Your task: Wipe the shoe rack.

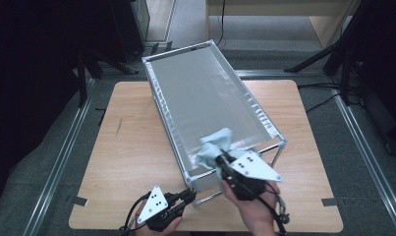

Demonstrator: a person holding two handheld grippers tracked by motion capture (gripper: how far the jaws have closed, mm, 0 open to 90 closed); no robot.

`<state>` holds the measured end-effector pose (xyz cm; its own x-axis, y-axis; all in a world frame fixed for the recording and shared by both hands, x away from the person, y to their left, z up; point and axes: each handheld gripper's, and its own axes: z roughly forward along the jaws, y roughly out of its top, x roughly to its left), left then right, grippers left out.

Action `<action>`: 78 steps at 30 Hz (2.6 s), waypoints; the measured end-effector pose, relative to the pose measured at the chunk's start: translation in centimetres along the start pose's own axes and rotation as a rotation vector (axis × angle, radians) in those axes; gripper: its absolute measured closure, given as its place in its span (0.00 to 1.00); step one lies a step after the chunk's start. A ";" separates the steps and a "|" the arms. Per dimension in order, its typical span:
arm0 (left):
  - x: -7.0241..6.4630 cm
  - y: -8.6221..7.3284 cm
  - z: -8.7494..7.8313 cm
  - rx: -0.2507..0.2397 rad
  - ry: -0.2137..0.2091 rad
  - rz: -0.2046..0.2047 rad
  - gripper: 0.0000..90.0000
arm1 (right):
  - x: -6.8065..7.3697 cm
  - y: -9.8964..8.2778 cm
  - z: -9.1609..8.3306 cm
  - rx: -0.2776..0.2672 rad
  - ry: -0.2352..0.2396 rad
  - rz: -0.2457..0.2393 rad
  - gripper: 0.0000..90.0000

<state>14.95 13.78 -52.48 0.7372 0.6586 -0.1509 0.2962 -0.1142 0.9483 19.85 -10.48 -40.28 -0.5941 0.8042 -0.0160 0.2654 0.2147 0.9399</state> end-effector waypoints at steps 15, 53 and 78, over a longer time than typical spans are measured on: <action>0.0 0.2 0.3 0.006 0.021 0.000 0.90 | -5.0 -2.5 -4.8 -0.044 -0.199 0.087 0.92; 0.2 0.4 0.8 0.009 -0.001 -0.002 0.90 | -4.5 -3.0 -3.4 -0.037 -0.147 0.093 0.92; 0.3 0.3 0.7 0.009 -0.012 0.000 0.90 | -4.9 -3.4 -2.9 -0.015 -0.119 0.125 0.91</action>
<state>15.68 13.44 -52.39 0.7443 0.6498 -0.1539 0.3017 -0.1215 0.9456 19.65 -16.79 -42.39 -0.4628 0.8843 0.0619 0.3195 0.1012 0.9422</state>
